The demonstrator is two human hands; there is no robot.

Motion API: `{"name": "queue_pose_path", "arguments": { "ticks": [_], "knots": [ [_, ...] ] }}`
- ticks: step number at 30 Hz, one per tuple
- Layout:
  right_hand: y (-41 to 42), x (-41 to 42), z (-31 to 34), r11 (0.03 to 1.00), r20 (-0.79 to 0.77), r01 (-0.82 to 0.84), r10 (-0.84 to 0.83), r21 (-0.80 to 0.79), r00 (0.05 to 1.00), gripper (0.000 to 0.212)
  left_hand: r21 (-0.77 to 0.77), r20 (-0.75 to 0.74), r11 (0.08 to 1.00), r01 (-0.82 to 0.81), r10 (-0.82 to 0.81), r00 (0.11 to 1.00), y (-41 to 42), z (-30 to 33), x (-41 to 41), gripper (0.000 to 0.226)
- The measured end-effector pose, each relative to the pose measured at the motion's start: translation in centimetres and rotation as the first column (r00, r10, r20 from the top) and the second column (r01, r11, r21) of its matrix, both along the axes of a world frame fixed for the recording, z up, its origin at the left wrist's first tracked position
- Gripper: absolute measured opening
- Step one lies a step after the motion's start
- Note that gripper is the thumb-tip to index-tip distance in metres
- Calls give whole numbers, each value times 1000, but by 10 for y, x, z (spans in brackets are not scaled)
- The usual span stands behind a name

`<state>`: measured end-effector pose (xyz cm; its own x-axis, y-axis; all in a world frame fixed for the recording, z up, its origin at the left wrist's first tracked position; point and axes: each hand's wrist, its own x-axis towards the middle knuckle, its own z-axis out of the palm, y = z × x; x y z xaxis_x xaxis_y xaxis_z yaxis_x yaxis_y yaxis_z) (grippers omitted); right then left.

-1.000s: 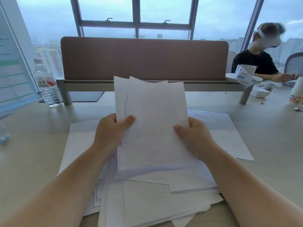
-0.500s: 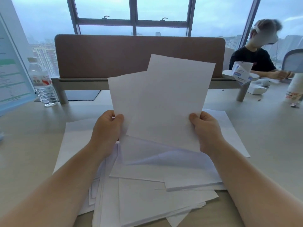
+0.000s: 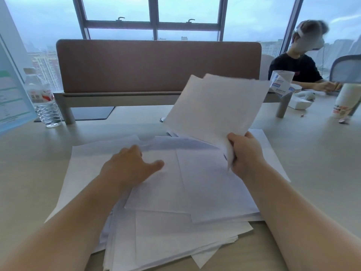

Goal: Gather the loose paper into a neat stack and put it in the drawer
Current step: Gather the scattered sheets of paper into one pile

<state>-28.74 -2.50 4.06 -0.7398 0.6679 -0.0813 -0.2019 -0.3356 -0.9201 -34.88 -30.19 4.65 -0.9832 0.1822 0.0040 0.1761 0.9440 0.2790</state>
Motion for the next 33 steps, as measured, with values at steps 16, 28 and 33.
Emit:
{"name": "queue_pose_path", "arguments": {
  "ticks": [16,28,33],
  "knots": [
    [-47,-2,-9,990,-42,-96,92,-105,995,23,899,314,422,-115,-442,840,37,10,39,31],
    [-32,3,-1,996,-18,-89,89,-14,996,15,740,183,672,-21,-171,968,23,4,26,16],
    [-28,3,-3,973,109,-82,59,217,992,15,637,201,757,-145,19,979,-2,6,-3,44]
  ]
}}
